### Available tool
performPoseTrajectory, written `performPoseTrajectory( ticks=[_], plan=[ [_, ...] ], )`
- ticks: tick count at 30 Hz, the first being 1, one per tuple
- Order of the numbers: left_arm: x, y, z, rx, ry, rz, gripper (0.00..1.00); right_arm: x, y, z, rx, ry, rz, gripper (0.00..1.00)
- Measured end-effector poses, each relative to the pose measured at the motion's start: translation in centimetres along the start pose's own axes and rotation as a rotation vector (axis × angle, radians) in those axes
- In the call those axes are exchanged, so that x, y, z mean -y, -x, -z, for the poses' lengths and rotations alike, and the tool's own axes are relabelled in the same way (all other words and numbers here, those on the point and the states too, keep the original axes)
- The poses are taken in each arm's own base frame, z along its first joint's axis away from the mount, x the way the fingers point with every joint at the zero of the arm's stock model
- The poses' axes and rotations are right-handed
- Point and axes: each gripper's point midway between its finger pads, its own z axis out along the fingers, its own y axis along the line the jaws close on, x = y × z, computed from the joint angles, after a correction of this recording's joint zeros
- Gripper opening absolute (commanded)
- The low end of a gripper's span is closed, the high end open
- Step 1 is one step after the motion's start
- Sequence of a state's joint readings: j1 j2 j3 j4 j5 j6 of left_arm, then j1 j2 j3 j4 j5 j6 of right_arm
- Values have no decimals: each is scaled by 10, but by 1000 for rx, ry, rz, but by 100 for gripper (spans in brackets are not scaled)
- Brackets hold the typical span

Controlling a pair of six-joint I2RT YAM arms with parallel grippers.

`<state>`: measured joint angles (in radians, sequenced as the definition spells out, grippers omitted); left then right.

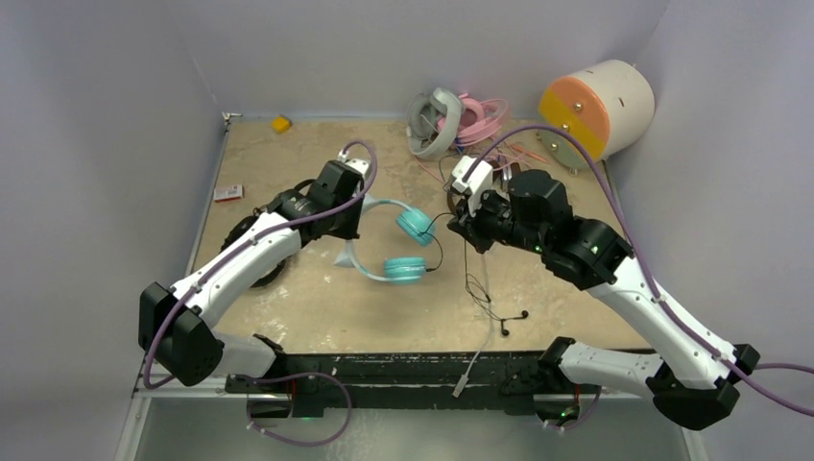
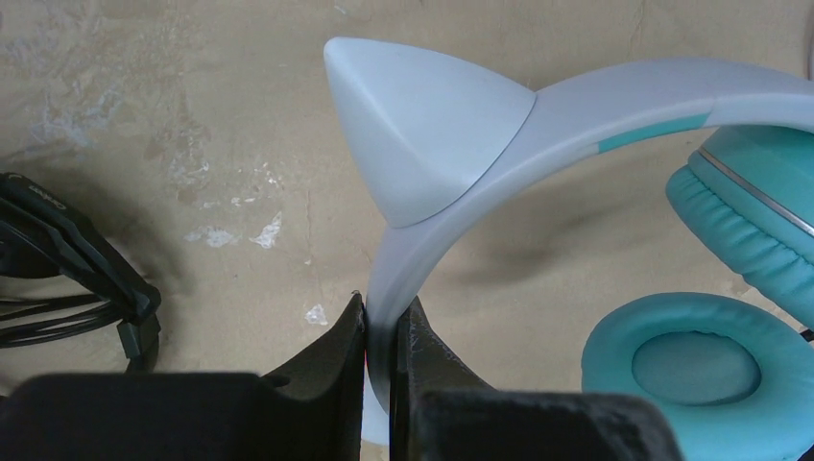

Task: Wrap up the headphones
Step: Wrap the headphones cable around the headphones.

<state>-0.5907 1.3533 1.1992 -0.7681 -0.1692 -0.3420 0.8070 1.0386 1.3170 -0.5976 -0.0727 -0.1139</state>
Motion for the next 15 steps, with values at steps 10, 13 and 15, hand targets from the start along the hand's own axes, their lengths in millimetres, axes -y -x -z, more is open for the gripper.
performPoseTrajectory(
  ticks=[10,13,15],
  plan=[
    [9,30,10,89,-41,-52,0,-16,-2,-3,-42,119,68,0],
    [17,36,13,119,-62,-84,0,-18,7,-6,-32,139,80,0],
    [21,38,16,131,-73,-104,0,-19,10,-10,-35,152,85,0]
  ],
)
